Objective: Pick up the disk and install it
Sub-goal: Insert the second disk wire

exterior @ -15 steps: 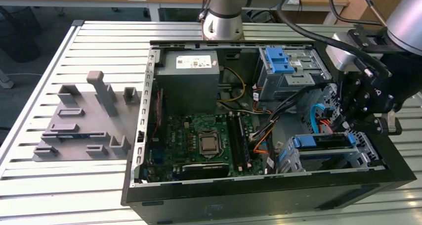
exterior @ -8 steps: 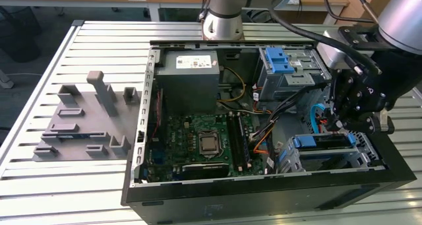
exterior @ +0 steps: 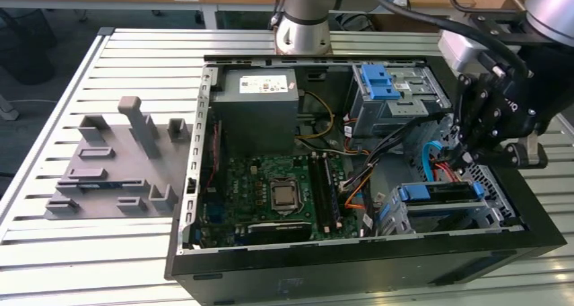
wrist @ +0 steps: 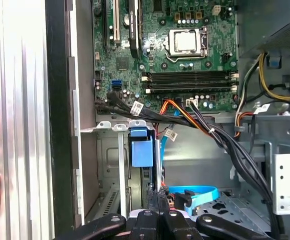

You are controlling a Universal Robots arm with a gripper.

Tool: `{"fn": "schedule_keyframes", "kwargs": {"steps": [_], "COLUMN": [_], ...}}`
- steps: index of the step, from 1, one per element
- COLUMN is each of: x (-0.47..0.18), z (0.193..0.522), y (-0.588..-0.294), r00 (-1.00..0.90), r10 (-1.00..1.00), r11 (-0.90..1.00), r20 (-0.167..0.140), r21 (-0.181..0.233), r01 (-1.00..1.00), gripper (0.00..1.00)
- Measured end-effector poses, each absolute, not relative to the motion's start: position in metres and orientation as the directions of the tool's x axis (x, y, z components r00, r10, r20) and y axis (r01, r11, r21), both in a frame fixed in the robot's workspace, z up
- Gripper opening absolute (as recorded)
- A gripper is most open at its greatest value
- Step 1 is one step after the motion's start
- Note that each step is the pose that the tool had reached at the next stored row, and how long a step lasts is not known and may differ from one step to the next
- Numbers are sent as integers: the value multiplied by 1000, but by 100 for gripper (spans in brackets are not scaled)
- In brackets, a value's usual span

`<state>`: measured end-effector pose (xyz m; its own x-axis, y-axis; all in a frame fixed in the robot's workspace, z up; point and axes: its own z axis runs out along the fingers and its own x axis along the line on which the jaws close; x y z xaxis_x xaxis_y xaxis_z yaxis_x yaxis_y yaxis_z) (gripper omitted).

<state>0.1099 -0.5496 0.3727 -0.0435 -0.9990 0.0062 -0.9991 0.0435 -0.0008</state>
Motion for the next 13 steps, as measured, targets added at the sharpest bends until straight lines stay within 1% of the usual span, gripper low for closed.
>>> {"fn": "schedule_keyframes", "kwargs": {"steps": [5, 13], "x": [109, 109], "z": [380, 380], "y": [-546, -539], "r00": [-44, -43], "r10": [-999, -999], "r11": [44, 43], "r20": [6, 5], "r21": [-1, -1], "r01": [-999, -999], "gripper": [11, 11]}}
